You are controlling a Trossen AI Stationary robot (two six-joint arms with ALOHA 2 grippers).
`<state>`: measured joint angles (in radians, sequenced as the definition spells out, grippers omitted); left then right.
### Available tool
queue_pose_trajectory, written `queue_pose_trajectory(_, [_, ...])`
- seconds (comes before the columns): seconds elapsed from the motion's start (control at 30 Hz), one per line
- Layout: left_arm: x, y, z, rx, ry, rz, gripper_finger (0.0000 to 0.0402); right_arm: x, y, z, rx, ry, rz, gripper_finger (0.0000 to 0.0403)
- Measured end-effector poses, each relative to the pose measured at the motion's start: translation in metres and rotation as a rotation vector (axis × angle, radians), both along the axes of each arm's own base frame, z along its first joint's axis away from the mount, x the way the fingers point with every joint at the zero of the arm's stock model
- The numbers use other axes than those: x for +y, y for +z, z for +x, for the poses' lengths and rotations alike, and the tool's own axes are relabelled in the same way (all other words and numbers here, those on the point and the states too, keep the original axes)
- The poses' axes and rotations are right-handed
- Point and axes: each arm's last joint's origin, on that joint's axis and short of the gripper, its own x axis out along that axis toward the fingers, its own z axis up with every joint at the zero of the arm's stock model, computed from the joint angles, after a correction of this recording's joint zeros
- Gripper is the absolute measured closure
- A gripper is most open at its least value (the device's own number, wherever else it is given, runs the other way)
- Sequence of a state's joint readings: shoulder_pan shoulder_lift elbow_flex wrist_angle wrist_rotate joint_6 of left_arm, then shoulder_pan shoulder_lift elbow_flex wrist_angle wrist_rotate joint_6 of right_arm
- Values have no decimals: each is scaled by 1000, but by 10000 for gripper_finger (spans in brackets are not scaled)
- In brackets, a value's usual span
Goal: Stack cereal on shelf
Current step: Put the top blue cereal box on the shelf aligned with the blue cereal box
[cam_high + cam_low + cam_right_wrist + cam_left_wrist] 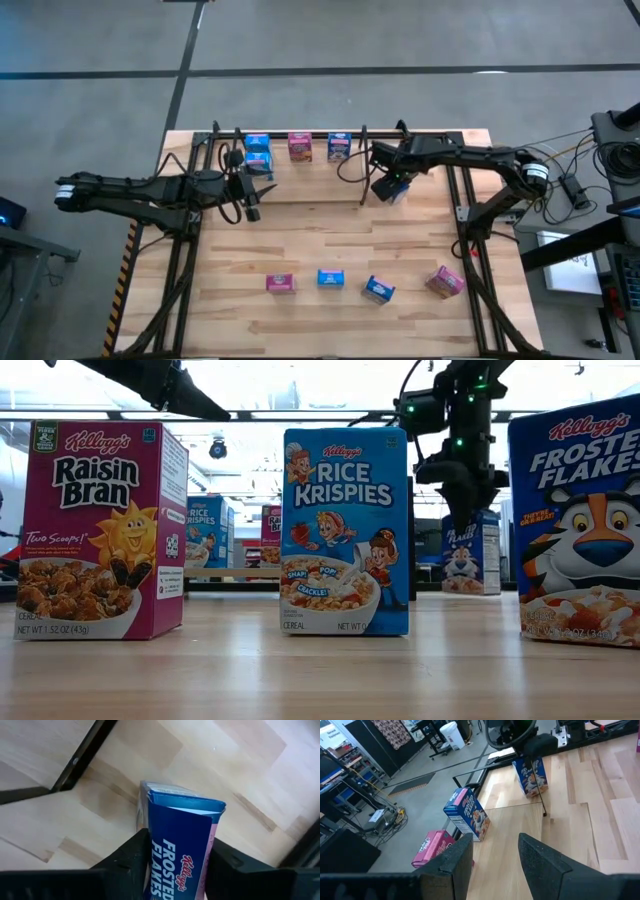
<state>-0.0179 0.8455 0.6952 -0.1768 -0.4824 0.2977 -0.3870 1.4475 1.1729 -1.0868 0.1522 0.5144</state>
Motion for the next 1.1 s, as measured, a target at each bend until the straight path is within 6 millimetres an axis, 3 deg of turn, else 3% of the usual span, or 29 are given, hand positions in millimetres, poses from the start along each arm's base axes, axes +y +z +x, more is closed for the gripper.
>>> queue_pose_trajectory(0.2, [0, 0, 0, -1, 1, -3, 261, 1, 30, -2, 28, 3, 9, 273])
queue_pose_trajectory(0.7, [0, 0, 0, -7, 5, -16, 261, -2, 151, -6, -250, -17, -254, 275])
queue_pose_trajectory(0.93, [0, 0, 0, -7, 5, -16, 261, 13, 194, 2, -461, 119, -354, 275])
queue_pose_trajectory(1.1, [0, 0, 0, -6, 3, -10, 261, 29, 207, 23, -624, 280, -362, 275])
